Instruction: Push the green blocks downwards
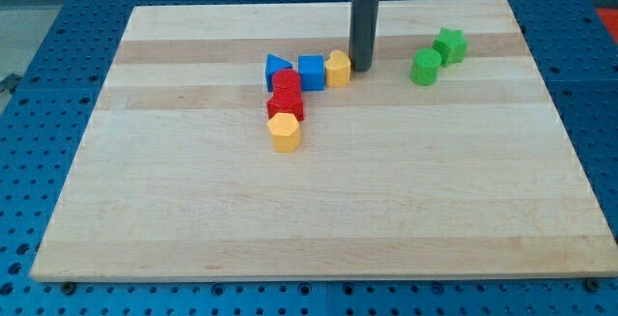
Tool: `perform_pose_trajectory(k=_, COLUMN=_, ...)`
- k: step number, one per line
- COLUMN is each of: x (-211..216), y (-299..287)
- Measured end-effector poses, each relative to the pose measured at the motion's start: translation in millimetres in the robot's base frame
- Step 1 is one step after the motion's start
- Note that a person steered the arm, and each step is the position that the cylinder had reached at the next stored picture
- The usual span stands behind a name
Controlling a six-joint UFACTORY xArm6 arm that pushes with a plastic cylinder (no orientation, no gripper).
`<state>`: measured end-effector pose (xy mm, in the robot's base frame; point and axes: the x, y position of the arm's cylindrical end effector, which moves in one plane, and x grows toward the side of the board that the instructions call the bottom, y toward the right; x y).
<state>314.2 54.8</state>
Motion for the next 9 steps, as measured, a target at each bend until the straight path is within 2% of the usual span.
perform_pose_trajectory(k=1, x=-41, y=38)
perform_pose_trajectory(k=2, x=-53, y=103)
perform_pose_trajectory(k=3, x=-36, y=134)
perform_pose_trajectory(k=6, x=28, y=136)
perform_pose_trajectory(k=7, x=32, y=143)
perform_pose_trajectory(k=9, x=-24, y=134)
